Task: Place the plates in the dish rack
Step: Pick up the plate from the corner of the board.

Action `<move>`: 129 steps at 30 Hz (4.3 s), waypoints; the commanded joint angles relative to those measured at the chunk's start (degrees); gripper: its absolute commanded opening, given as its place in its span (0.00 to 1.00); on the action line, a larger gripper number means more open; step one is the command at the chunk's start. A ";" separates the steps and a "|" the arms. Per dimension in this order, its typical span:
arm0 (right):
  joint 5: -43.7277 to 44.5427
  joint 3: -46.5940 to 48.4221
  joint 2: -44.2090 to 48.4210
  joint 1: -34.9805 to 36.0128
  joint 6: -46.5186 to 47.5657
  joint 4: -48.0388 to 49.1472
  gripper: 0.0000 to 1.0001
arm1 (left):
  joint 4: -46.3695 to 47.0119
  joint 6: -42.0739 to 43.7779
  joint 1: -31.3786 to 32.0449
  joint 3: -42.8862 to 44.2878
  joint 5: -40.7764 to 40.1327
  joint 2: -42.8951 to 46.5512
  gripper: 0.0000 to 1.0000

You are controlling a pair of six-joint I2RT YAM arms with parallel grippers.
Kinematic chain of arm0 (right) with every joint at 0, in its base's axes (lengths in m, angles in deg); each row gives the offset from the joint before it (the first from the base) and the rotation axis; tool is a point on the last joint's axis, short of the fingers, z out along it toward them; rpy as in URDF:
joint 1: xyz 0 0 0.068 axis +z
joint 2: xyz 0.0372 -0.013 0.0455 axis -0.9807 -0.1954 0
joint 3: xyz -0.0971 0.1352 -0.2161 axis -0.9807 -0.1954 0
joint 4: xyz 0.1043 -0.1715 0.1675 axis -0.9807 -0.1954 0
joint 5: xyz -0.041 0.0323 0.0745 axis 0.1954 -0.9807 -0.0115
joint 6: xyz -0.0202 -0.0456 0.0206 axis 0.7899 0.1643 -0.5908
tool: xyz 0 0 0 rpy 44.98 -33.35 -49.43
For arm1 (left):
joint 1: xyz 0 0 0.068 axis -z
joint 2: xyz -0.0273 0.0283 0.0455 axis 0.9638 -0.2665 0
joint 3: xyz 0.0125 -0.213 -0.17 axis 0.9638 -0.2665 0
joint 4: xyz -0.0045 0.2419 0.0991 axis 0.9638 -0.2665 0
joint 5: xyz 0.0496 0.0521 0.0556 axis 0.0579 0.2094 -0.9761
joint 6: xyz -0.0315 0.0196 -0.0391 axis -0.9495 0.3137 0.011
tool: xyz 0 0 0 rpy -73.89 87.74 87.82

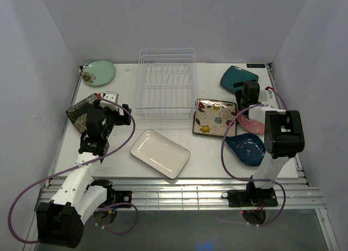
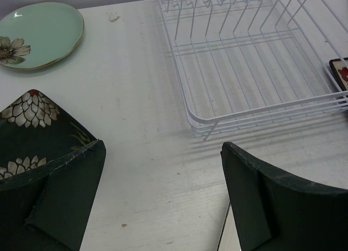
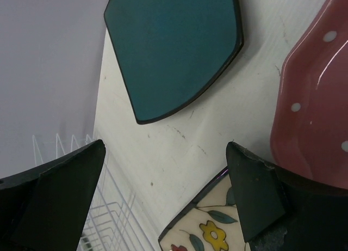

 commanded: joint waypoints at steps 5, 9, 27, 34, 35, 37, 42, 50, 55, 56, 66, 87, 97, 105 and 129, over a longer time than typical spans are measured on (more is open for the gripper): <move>2.46 3.76 -4.05 -1.15 -1.96 1.45 0.98 | 0.50 0.13 0.16 -0.26 0.62 0.46 0.98; 3.17 4.02 -6.07 -1.51 -1.52 4.08 1.00 | 0.24 0.13 0.16 -0.35 0.71 1.08 0.98; 5.45 9.91 -15.12 -2.39 -2.83 4.97 0.95 | 0.24 0.22 0.16 -0.52 1.24 1.43 0.98; 5.72 10.62 -16.97 -2.47 -3.19 4.97 0.88 | 0.15 0.22 0.16 -0.52 1.41 1.43 0.98; 5.72 10.70 -17.49 -2.56 -3.71 4.97 0.87 | 0.24 0.22 0.16 -0.53 1.33 1.52 0.98; 5.72 10.97 -18.02 -2.56 -3.98 5.32 0.82 | 0.33 0.22 0.16 -0.53 1.59 1.43 0.98; 6.68 12.90 -19.70 -2.65 -3.89 5.15 0.65 | 0.33 0.31 0.16 -0.53 1.33 1.52 0.98; 7.30 12.64 -19.87 -2.83 -4.42 5.15 0.31 | 0.24 0.22 0.16 -0.53 1.41 1.78 0.98; 7.47 11.59 -18.82 -2.91 -4.86 5.41 0.08 | 0.24 0.31 0.16 -0.53 1.41 2.05 0.98; 7.82 11.06 -18.03 -3.00 -4.60 5.58 0.08 | 0.24 0.31 0.16 -0.61 1.33 2.05 0.98; 11.34 7.63 -7.31 -2.91 2.60 6.73 0.08 | 0.33 0.31 0.16 -0.70 1.68 2.58 0.98; 11.26 11.75 2.80 -2.82 22.63 8.75 0.08 | 0.33 0.40 0.16 -0.79 2.12 2.66 0.98; 7.83 19.39 0.09 -2.74 29.15 7.26 0.08 | 0.07 0.57 0.16 -0.70 2.47 2.40 0.98; 4.40 20.81 -1.50 -2.65 37.06 13.49 0.08 | 0.50 0.92 0.16 -0.96 3.44 2.58 0.98; -2.54 21.52 8.95 0.25 40.32 12.44 0.08 | 0.33 0.84 0.16 -1.05 3.79 2.40 0.98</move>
